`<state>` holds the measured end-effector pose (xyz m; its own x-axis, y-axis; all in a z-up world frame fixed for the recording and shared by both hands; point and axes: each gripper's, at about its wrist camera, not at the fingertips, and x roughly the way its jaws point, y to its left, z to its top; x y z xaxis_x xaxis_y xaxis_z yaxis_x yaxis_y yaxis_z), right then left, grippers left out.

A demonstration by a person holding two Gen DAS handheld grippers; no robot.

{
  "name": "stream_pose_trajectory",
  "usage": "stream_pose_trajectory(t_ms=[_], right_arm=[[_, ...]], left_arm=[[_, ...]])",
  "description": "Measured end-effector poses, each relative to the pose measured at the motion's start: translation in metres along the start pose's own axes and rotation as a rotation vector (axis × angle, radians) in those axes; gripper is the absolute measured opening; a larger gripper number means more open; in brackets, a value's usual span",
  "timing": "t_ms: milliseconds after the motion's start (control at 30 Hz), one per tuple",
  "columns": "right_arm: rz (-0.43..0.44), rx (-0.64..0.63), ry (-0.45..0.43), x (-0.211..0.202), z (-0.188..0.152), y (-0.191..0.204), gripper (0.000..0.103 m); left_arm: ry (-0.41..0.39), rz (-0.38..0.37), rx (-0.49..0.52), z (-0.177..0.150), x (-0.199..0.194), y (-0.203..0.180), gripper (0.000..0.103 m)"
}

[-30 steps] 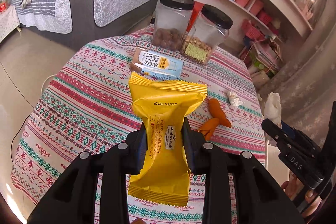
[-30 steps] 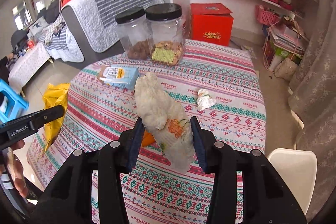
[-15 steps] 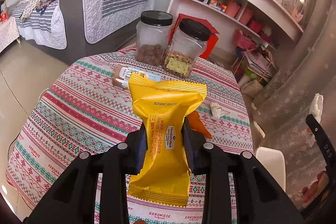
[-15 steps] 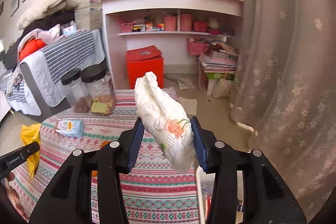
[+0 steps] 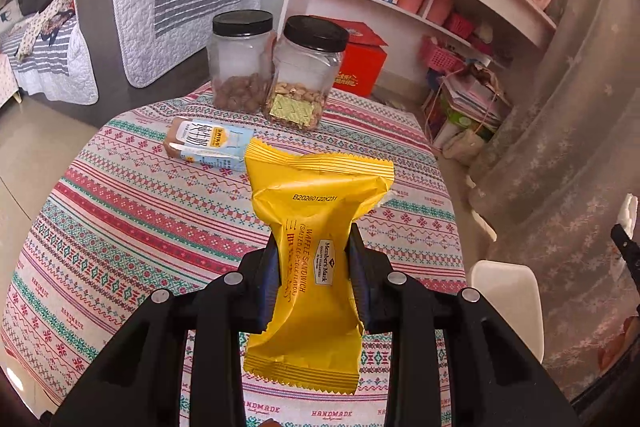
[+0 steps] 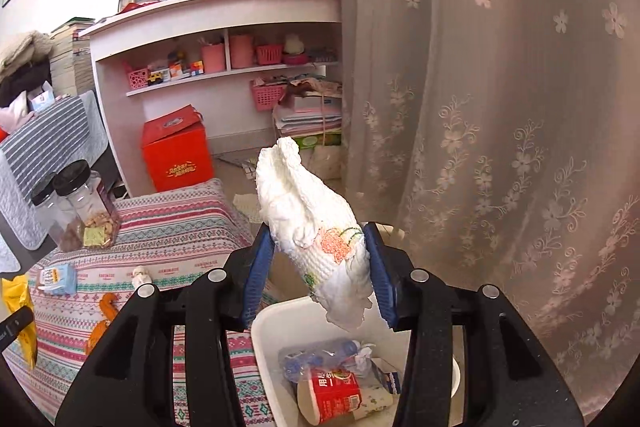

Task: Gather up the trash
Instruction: 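Drop the white tissue into the bin with the right tool while the left tool drops the yellow packet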

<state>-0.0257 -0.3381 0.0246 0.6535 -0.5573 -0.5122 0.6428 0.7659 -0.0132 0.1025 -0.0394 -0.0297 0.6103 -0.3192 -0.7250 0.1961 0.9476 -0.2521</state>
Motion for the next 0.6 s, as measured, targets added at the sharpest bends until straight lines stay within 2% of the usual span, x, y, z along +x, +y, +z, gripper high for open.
stream_pose_trajectory(t_ms=[33, 100, 167, 233, 300, 400, 600], right_arm=[[-0.006, 0.005, 0.0, -0.001, -0.001, -0.004, 0.046], [-0.017, 0.016, -0.009, -0.005, -0.001, -0.011, 0.056], [-0.034, 0.037, -0.036, -0.012, 0.0, -0.021, 0.082], [-0.059, 0.074, -0.083, -0.022, 0.003, -0.033, 0.091], [-0.079, 0.088, -0.11, -0.03, 0.006, -0.043, 0.095], [-0.09, 0.107, -0.125, -0.037, 0.009, -0.057, 0.096], [-0.075, 0.184, -0.123, -0.046, 0.011, -0.086, 0.096]], left_arm=[[0.003, -0.009, 0.008, -0.001, 0.001, -0.006, 0.031], [0.007, -0.028, 0.027, -0.002, 0.001, -0.018, 0.031], [0.01, -0.049, 0.057, -0.002, 0.0, -0.032, 0.031], [0.003, -0.069, 0.095, -0.002, -0.003, -0.047, 0.032], [0.0, -0.088, 0.142, -0.002, -0.006, -0.064, 0.032], [0.003, -0.109, 0.202, 0.0, -0.003, -0.09, 0.032], [0.048, -0.219, 0.222, 0.015, 0.005, -0.147, 0.034]])
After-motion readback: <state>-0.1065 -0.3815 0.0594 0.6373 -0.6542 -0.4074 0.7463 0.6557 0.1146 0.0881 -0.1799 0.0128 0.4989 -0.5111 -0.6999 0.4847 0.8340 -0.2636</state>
